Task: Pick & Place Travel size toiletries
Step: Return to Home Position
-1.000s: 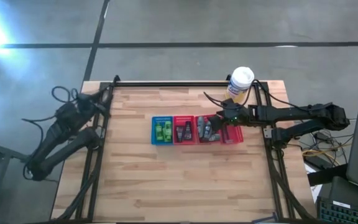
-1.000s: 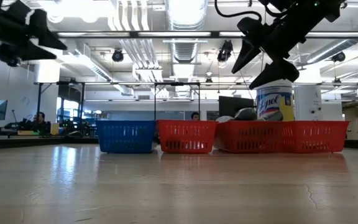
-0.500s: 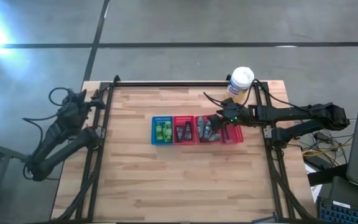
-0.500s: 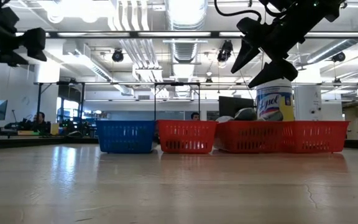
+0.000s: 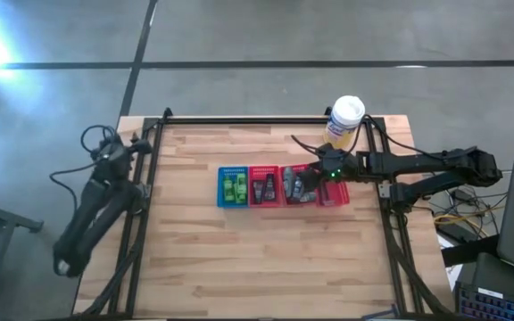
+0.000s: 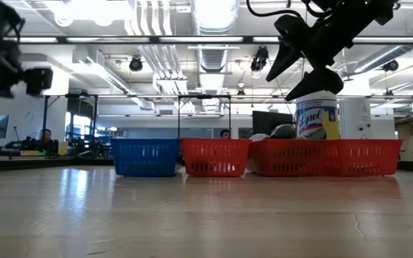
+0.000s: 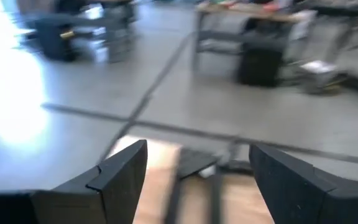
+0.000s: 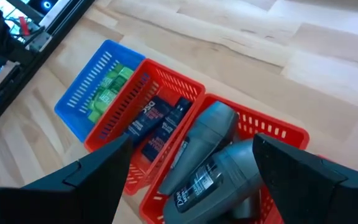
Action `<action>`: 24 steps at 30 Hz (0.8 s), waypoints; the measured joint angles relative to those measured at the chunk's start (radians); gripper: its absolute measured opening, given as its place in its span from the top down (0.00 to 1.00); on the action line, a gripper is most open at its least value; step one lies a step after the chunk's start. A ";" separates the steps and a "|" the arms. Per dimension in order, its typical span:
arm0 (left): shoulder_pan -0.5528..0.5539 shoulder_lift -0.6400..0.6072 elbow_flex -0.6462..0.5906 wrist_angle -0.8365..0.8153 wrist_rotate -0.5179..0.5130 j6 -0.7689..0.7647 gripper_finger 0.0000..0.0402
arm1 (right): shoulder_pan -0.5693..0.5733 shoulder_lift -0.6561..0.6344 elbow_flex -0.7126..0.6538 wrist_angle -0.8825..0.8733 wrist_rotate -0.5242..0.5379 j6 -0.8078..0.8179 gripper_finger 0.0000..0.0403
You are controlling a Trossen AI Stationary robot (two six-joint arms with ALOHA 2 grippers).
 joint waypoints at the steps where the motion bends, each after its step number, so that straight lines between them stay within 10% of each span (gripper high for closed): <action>1: 0.045 0.000 -0.025 -0.001 0.001 0.000 0.29 | 0.000 0.000 0.000 0.000 0.000 0.001 0.19; 13: 0.484 -0.001 -0.146 0.224 0.049 -0.001 0.29 | 0.001 0.001 0.000 0.005 0.003 0.070 0.19; 24: 0.439 0.005 -0.260 0.609 0.068 -0.001 0.29 | 0.001 0.013 0.000 0.009 0.022 0.090 0.19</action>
